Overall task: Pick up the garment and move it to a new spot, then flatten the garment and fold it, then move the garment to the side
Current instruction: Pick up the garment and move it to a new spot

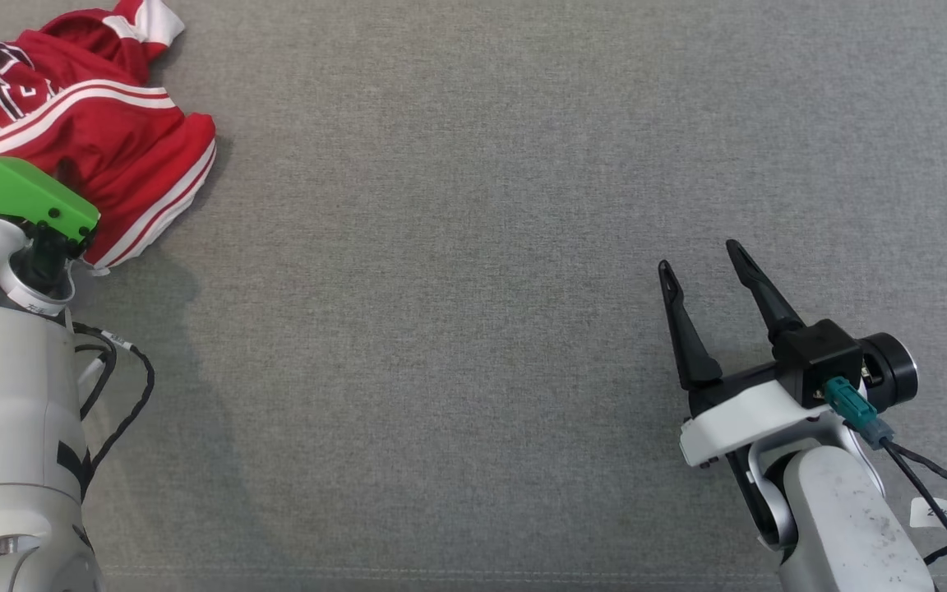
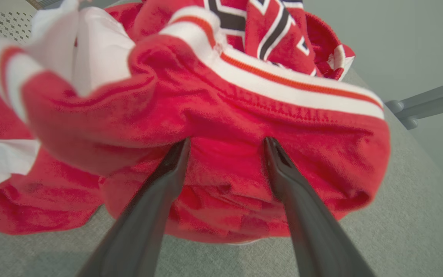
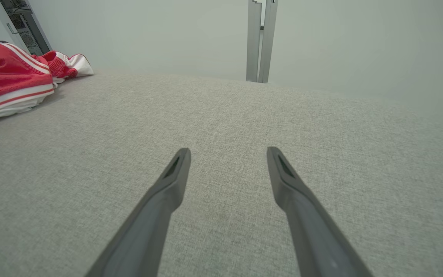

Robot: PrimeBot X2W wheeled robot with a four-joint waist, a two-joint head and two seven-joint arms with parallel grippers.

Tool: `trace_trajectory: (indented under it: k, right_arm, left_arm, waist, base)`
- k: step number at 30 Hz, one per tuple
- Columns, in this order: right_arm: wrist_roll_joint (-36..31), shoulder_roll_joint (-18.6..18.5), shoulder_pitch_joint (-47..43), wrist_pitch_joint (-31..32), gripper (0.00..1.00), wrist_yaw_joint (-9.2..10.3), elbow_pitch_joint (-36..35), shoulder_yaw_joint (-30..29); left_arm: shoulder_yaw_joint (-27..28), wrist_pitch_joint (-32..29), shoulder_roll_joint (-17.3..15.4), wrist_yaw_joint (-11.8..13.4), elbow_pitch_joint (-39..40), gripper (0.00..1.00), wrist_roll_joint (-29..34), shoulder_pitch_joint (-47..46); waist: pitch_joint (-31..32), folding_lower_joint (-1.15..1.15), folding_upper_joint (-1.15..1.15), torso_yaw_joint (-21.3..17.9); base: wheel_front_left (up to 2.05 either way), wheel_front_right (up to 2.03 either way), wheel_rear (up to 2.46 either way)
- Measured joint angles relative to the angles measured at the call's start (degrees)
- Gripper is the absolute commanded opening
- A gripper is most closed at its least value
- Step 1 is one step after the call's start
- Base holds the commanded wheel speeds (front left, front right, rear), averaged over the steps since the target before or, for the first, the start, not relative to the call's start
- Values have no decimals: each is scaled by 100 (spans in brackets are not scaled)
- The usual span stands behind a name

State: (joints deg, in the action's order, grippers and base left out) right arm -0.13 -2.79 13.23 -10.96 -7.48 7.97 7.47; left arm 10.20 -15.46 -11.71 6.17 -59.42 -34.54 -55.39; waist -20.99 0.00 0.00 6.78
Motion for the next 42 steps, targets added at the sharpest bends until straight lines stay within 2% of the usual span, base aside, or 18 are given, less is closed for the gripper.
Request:
trace_trajectory:
  k: [9,14,20,25,29,35,42]
  right_arm:
    - [219,-1,8,-105,100,0,192,21]
    - [385,1,17,-197,100,-1,344,45]
    - [644,0,8,-314,100,0,550,51]
    - [764,-1,-38,-371,100,-1,704,73]
    - [815,-1,-108,-382,100,0,769,82]
    - [856,0,-145,-403,100,0,777,110]
    - [904,-4,-159,-404,100,0,761,118]
  left_arm:
    - [-207,65,-112,-381,12,0,65,-100]
    - [-252,194,-266,-670,398,0,57,-407]
    - [-392,179,-293,-964,1072,0,27,-760]
    - [-588,146,-79,-1081,1685,0,22,-927]
    - [-818,121,255,-1173,2175,0,-49,-984]
    - [-1303,94,725,-1226,2742,0,-101,-960]
    - [-2113,396,877,-1176,3030,0,-245,-305]
  waist:
    - [90,0,0,-96]
    - [376,0,0,-37]
    - [755,0,0,-37]
    - [1048,0,0,-164]
    - [1217,0,0,-405]
    - [1418,0,0,-968]
    - [1456,0,0,-1634]
  base:
    - [0,0,0]
    - [0,0,0]
    - [0,0,0]
    - [0,0,0]
    - [0,0,0]
    - [0,0,0]
    - [0,0,0]
